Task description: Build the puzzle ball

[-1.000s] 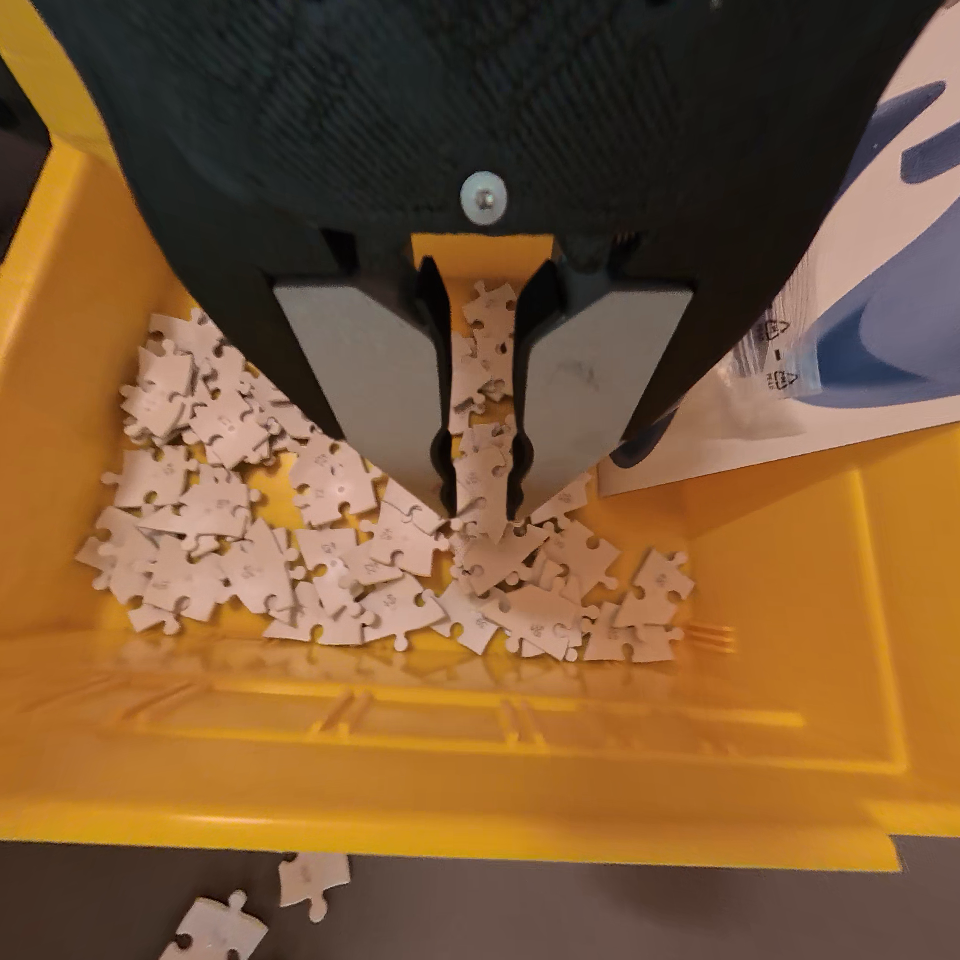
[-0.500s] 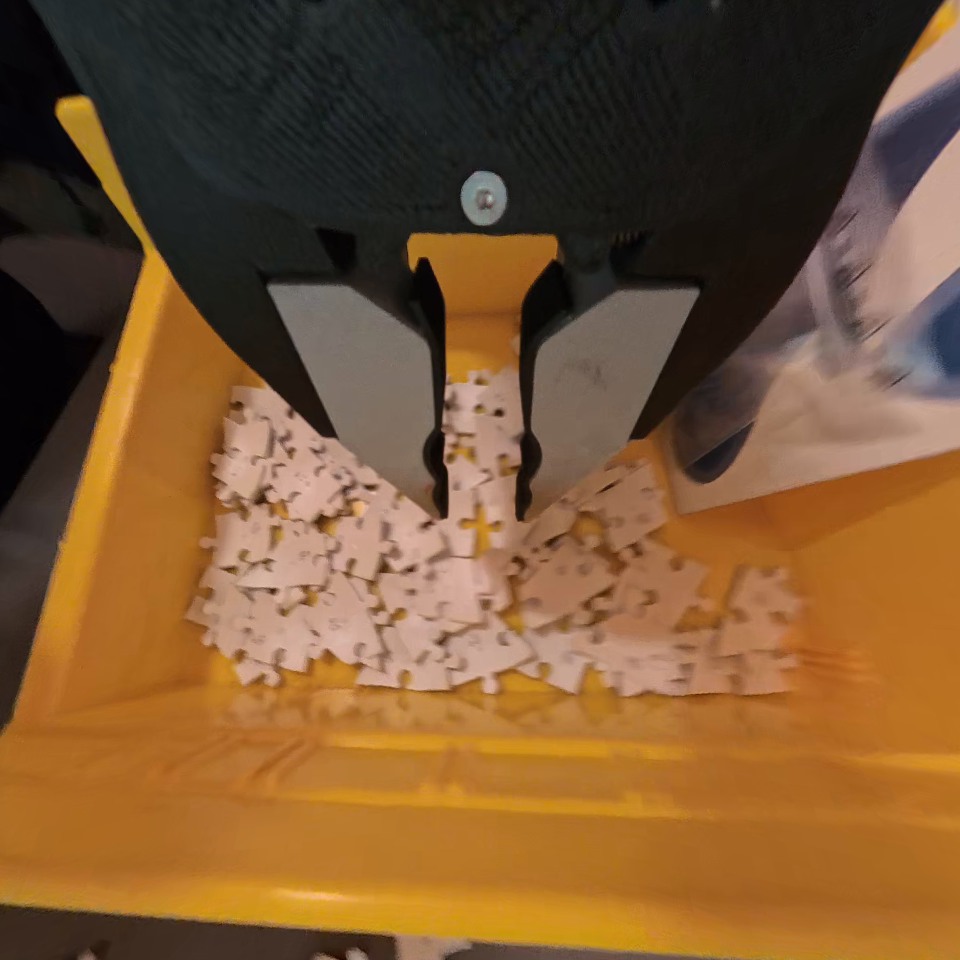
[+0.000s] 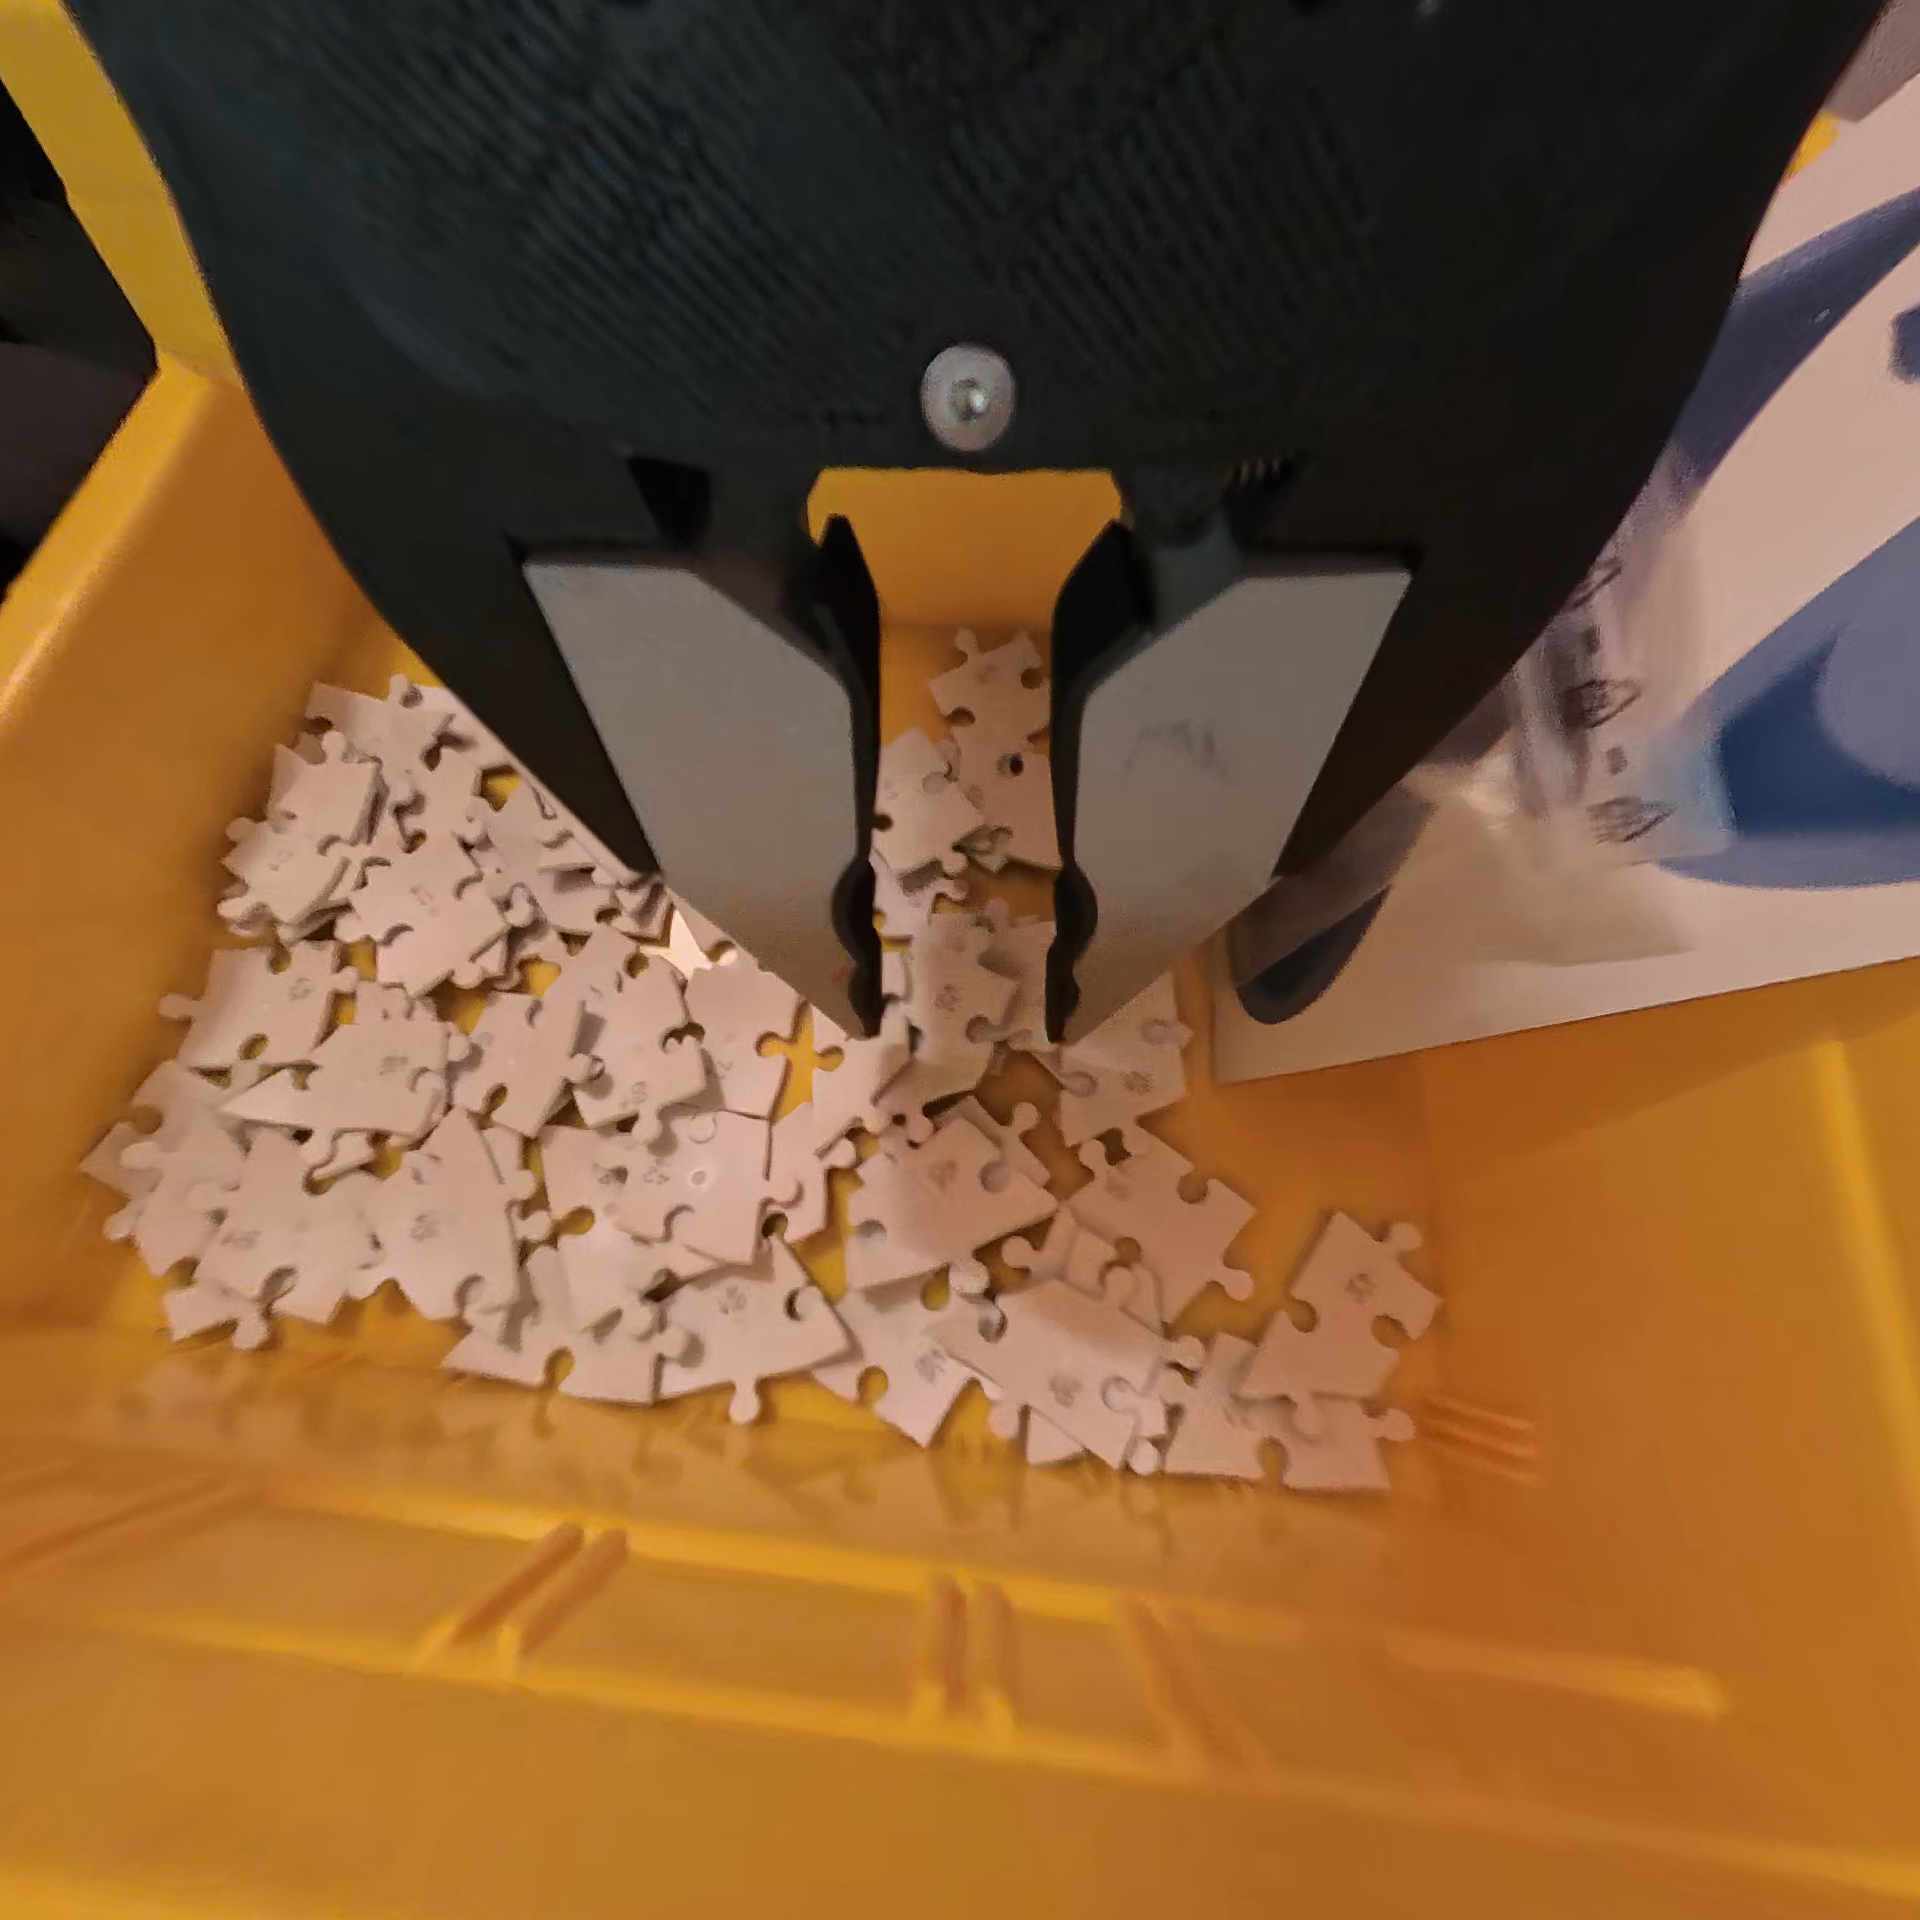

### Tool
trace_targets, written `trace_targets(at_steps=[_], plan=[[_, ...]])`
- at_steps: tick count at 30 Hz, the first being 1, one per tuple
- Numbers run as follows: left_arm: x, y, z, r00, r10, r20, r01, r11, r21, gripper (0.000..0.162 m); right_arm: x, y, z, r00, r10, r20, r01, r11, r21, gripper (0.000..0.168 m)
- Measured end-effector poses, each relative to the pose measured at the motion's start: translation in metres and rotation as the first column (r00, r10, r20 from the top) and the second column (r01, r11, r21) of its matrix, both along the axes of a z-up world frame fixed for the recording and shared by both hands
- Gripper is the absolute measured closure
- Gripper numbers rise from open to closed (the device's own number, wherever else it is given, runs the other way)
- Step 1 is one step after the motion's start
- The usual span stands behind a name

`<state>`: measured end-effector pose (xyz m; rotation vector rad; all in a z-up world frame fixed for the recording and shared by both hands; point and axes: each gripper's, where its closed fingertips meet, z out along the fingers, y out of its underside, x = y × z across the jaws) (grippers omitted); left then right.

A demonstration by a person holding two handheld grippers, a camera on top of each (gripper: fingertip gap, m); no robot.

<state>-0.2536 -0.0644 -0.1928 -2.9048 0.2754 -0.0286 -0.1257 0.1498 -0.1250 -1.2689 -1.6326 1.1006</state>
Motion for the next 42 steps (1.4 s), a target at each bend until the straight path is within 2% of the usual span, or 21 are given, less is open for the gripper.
trace_targets(at_steps=[1,3,5,7,10,14,18,28,30,34,38,42], plan=[[0.004,-0.005,-0.006,1.000,-0.016,-0.001,0.016,0.999,-0.045,0.132,0.000,0.000,0.000,1.000,0.000,0.000,0.000,1.000,0.001,0.156],[0.017,-0.007,-0.008,0.997,-0.077,0.003,0.077,0.996,-0.054,0.133,0.000,0.000,0.001,1.000,0.000,-0.003,0.000,1.000,0.002,0.156],[0.052,-0.018,-0.008,0.974,-0.172,0.148,0.186,0.979,-0.086,0.134,0.000,0.000,0.001,1.000,-0.002,-0.004,0.002,1.000,0.001,0.156],[0.058,-0.021,-0.009,0.968,-0.205,0.147,0.221,0.970,-0.100,0.135,0.000,0.001,0.001,1.000,-0.004,-0.004,0.004,1.000,-0.001,0.156],[0.046,-0.007,0.003,0.981,-0.166,0.102,0.169,0.986,-0.014,0.135,0.000,0.001,0.002,1.000,-0.004,-0.006,0.004,1.000,0.001,0.156],[0.007,0.012,0.024,1.000,-0.008,0.029,0.004,0.992,0.123,0.134,0.000,0.001,0.001,1.000,-0.002,-0.004,0.002,1.000,0.002,0.156],[-0.015,0.013,0.031,0.997,0.074,0.005,-0.074,0.983,0.167,0.134,0.000,0.000,0.001,1.000,-0.002,-0.002,0.002,1.000,0.002,0.156],[-0.015,0.001,0.011,0.998,0.044,-0.047,-0.042,0.998,0.050,0.133,0.000,0.001,0.001,1.000,-0.002,-0.005,0.002,1.000,0.003,0.156],[-0.003,0.000,0.011,1.000,0.007,-0.003,-0.007,0.999,0.040,0.133,0.000,0.001,0.001,1.000,-0.002,-0.003,0.002,1.000,0.002,0.156],[0.042,-0.008,0.011,0.978,-0.110,0.175,0.110,0.994,0.009,0.133,0.000,0.000,0.000,1.000,0.000,0.002,0.000,1.000,0.005,0.156],[0.047,-0.023,-0.003,0.982,-0.142,0.124,0.154,0.983,-0.101,0.129,0.000,0.000,0.000,1.000,-0.001,0.000,0.001,1.000,0.004,0.156],[0.056,-0.027,-0.009,0.978,-0.166,0.124,0.182,0.973,-0.139,0.126,0.000,0.001,0.002,1.000,-0.003,-0.005,0.003,1.000,0.003,0.156]])
